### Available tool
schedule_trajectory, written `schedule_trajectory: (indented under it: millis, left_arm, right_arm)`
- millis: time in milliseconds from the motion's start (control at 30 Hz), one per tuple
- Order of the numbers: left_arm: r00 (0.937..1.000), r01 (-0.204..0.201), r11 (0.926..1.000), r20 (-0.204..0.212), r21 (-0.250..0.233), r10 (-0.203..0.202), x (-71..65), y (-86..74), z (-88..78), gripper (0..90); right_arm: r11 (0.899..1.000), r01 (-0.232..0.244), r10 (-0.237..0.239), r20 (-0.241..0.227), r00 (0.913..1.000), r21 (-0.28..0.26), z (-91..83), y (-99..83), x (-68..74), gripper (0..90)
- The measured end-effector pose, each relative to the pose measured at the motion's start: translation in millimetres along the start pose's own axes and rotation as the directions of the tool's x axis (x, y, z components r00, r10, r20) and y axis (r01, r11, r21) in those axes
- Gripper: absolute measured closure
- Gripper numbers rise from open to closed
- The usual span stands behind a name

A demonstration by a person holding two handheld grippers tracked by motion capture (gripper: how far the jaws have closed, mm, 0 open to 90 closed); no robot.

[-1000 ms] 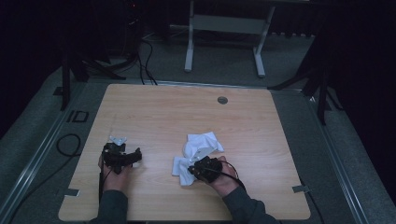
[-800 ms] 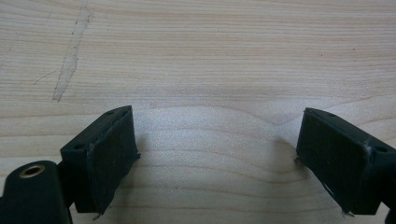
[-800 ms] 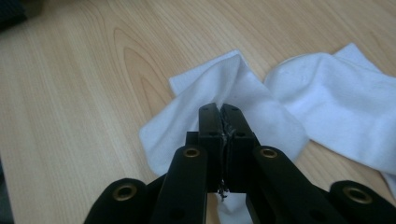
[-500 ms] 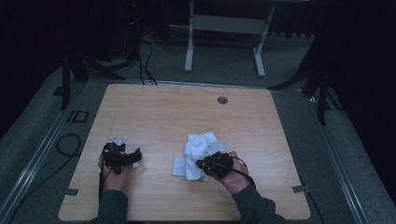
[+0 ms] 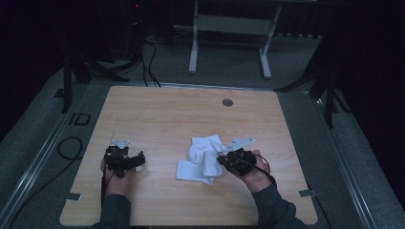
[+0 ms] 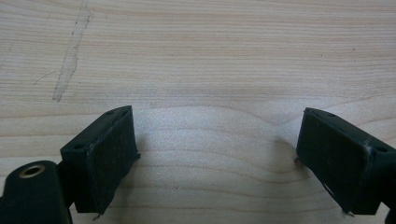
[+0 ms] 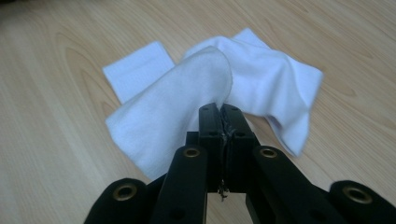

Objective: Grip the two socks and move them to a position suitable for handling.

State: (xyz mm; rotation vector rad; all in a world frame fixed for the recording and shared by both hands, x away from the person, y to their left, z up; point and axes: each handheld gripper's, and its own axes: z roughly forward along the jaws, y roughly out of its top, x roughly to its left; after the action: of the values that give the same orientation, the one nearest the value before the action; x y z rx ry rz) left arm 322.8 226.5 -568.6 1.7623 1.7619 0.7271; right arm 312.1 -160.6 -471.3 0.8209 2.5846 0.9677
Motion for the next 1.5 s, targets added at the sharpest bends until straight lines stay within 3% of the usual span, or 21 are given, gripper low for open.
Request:
schedule_trajectory:
  millis: [200, 600, 700, 800, 933, 1067, 1200, 1367, 1500]
  left_arm:
    - [1.0, 0.0, 1.0, 0.0, 0.0, 0.0, 0.0, 0.0, 0.0, 12.0]
    - [1.0, 0.001, 1.0, -0.001, -0.002, -0.001, -0.3, -0.2, 0.0, 12.0]
    - [1.0, 0.002, 1.0, -0.001, -0.003, -0.002, -0.4, -0.2, 0.1, 12.0]
    - [1.0, 0.002, 1.0, 0.0, -0.003, -0.002, -0.4, -0.2, 0.0, 12.0]
    - [1.0, 0.002, 1.0, 0.0, -0.003, -0.002, -0.4, -0.2, 0.1, 12.0]
    - [1.0, 0.002, 1.0, 0.0, -0.003, -0.002, -0.5, -0.2, 0.1, 12.0]
    - [1.0, 0.002, 1.0, -0.001, -0.003, -0.002, -0.4, -0.2, 0.0, 11.9]
    - [1.0, 0.002, 1.0, 0.0, -0.003, -0.002, -0.4, -0.2, 0.0, 12.0]
    - [1.0, 0.002, 1.0, 0.0, -0.003, -0.002, -0.4, -0.2, 0.1, 12.0]
  right_arm:
    - [1.0, -0.026, 0.026, 0.019, 0.9995, 0.014, -5.6, -10.5, -10.2, 87.7]
    - [0.999, -0.02, 0.018, 0.037, 0.9991, 0.031, -19.0, -23.4, -10.3, 87.1]
    - [0.998, -0.025, 0.02, 0.085, 0.9962, 0.056, -18.1, -27.6, -17.5, 85.0]
    - [0.996, -0.031, 0.02, 0.141, 0.9898, 0.08, -15.2, -32.2, -24.9, 75.2]
    - [0.995, -0.03, 0.012, 0.189, 0.9819, 0.091, -13.7, -34.8, -29.6, 73.0]
    - [0.994, -0.028, 0.01, 0.177, 0.9841, 0.101, -6.3, -36.8, -32.4, 78.8]
    - [0.987, -0.05, 0.025, 0.16, 0.9868, 0.154, 13.7, -45.1, -38.7, 85.5]
    - [0.977, -0.073, 0.039, 0.169, 0.9849, 0.2, 30.6, -56.9, -42.1, 86.8]
    - [0.973, -0.058, 0.019, 0.174, 0.9846, 0.225, 35.4, -63.9, -38.1, 86.6]
